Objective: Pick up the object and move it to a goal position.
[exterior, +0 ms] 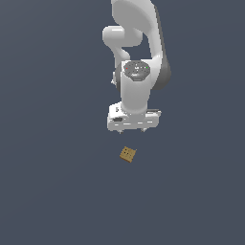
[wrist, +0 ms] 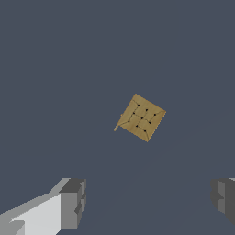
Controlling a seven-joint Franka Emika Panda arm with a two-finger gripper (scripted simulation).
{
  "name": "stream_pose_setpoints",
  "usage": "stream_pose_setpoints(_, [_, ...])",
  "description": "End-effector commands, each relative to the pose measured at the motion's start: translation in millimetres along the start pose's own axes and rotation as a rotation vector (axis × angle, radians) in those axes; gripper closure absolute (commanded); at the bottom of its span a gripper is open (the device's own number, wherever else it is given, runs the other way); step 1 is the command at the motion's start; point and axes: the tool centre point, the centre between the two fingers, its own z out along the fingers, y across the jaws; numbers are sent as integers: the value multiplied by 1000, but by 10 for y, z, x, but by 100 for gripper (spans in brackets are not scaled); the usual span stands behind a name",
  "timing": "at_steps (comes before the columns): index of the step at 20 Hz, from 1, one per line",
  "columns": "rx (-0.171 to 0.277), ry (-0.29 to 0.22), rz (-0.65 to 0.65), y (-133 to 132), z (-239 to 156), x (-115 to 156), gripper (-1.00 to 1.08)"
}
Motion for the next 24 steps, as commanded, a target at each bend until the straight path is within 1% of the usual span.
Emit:
stream_pose_setpoints(1, [0,0,14,3,27,12,-92])
stream_pose_setpoints(9, [1,5,125,33,218,111,-92])
stream_pose_setpoints(19, [-6,18,366,107,656,296,-92])
stream_pose_setpoints(24, [-11,25,456,139,826,355,-92])
